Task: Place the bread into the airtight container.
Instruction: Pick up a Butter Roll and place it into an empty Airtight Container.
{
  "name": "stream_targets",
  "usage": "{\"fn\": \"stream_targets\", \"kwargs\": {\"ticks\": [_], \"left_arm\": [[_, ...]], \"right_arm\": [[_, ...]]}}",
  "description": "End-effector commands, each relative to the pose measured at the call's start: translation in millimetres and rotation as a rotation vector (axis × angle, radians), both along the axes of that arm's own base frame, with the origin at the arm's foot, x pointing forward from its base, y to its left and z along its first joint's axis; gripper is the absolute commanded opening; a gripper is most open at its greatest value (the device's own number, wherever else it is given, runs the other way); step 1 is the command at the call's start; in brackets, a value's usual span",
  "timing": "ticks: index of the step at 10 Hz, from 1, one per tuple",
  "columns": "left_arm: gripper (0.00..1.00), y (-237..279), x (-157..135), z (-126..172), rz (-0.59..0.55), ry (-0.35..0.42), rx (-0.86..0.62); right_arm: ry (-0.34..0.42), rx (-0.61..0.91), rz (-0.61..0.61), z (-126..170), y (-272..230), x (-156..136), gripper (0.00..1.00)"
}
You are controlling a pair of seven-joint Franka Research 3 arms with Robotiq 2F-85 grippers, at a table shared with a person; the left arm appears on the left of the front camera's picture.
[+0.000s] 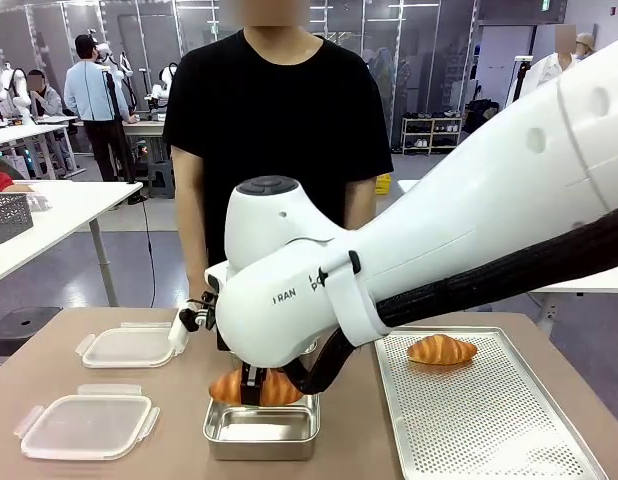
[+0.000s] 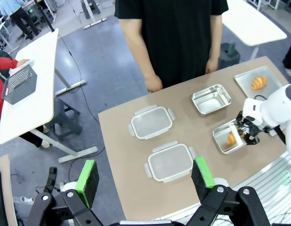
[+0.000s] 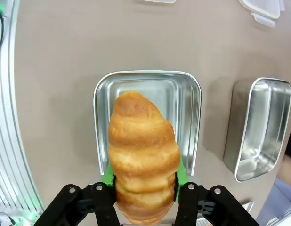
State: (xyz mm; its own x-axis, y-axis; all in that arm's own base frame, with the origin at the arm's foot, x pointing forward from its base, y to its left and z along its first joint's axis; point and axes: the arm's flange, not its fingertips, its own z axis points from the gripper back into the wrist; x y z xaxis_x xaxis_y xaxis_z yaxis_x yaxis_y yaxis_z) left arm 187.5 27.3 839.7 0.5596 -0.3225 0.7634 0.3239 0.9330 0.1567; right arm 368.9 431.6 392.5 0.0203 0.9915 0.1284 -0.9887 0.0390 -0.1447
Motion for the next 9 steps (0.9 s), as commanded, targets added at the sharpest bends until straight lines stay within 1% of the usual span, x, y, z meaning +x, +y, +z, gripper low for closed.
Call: {"fn": "stream_targets", "kwargs": {"ticks": [1,2,4,6,9], "left_arm": [[1.00,0.5,0.7,0.9,0.000,0.000,0.000],[1.00,0.5,0.7,0.9,0.000,0.000,0.000],[1.00,0.5,0.7,0.9,0.000,0.000,0.000],[1.00,0.5,0.7,0.9,0.000,0.000,0.000],[1.00,0.5,0.7,0.9,0.000,0.000,0.000]], "right_arm": [[-0.020,0.001,-0.009,-9.6,6.1,9.3,0.52],[-0.004,-0.006,-0.030,-15.0,5.7,16.8,0.52],[0.021,-0.005,-0.029,-23.9,7.5,23.8,0.52],[0.028,-0.017,-0.027,-27.9,8.8,27.2,0.59],[0.037,-0.029,-0.035,-27.5,5.8,33.2,0.79]]}}
